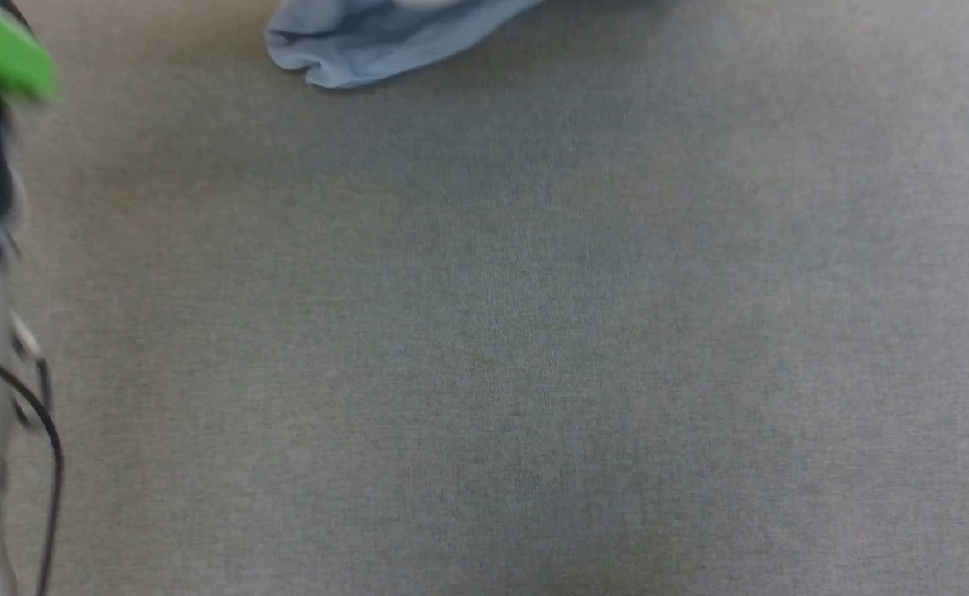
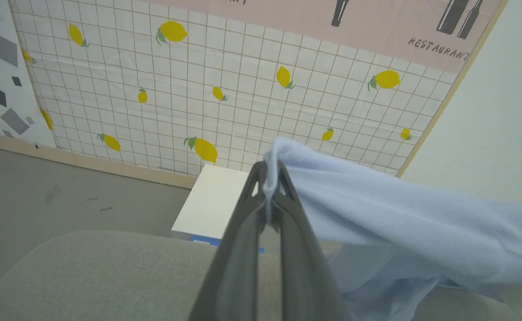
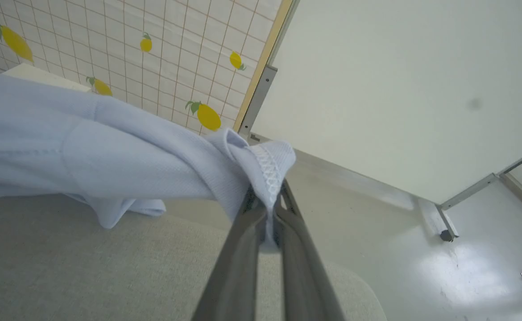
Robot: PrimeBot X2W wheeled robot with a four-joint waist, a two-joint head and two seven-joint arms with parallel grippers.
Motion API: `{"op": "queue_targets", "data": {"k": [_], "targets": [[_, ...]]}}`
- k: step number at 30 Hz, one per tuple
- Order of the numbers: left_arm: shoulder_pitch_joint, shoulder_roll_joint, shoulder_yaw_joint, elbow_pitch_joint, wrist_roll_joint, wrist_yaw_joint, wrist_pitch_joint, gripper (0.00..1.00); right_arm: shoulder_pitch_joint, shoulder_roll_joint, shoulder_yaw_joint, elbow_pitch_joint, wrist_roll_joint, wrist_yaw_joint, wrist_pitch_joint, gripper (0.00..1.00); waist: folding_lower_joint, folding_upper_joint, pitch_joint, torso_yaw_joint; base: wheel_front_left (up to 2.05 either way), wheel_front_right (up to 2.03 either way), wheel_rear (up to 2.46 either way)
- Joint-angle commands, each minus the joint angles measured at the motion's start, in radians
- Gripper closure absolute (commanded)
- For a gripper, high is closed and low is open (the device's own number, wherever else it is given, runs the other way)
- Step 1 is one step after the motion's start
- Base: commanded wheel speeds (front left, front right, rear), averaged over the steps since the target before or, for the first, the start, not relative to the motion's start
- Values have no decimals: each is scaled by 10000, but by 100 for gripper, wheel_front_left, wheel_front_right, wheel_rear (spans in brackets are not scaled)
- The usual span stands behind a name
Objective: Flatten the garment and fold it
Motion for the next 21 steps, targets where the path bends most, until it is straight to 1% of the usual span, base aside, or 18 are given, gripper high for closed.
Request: {"op": "queue_targets", "data": {"k": [1, 4, 6, 9, 12, 16, 18, 21], "targets": [[717, 19, -3, -38, -142, -61, 172, 100, 741, -114, -152, 57, 311, -23, 177, 100, -2, 0, -853, 156, 0, 0, 0], [2474, 89, -99, -416, -384, 58, 613, 100, 2515, -168, -425, -236, 1149, -23, 754, 100, -2, 0, -1483, 219, 0, 0, 0], [3660, 115, -93, -806, -597, 221, 902, 100, 3745, -213, -644, -716, 1671, -23, 1211, 100, -2, 0, -1826, 250, 0, 0, 0], [5287, 154, -93, -1378, -888, 448, 1286, 100, 5549, -234, -1087, -1701, 2281, -23, 1924, 100, -2, 0, -2247, 291, 0, 0, 0], [6967, 105, 65, -2143, -1309, 789, 1593, 100, 7398, -58, -1744, -2922, 2648, -23, 2704, 100, -2, 0, -2600, 304, 0, 0, 0], [8957, 53, 281, -3208, -1671, 1345, 1870, 100, 9658, 582, -2853, -4692, 2836, -23, 3754, 100, -2, 0, -2915, 342, 0, 0, 0], [9769, 90, 296, -3676, -1705, 1628, 2041, 100, 10659, 1095, -3497, -5503, 2758, -23, 4258, 100, -2, 0, -3010, 405, 0, 0, 0], [10719, 52, 337, -4247, -1751, 2003, 2154, 100, 12053, 2037, -4296, -6559, 2516, -23, 5010, 100, -2, 0, -3152, 500, 0, 0, 0]]}}
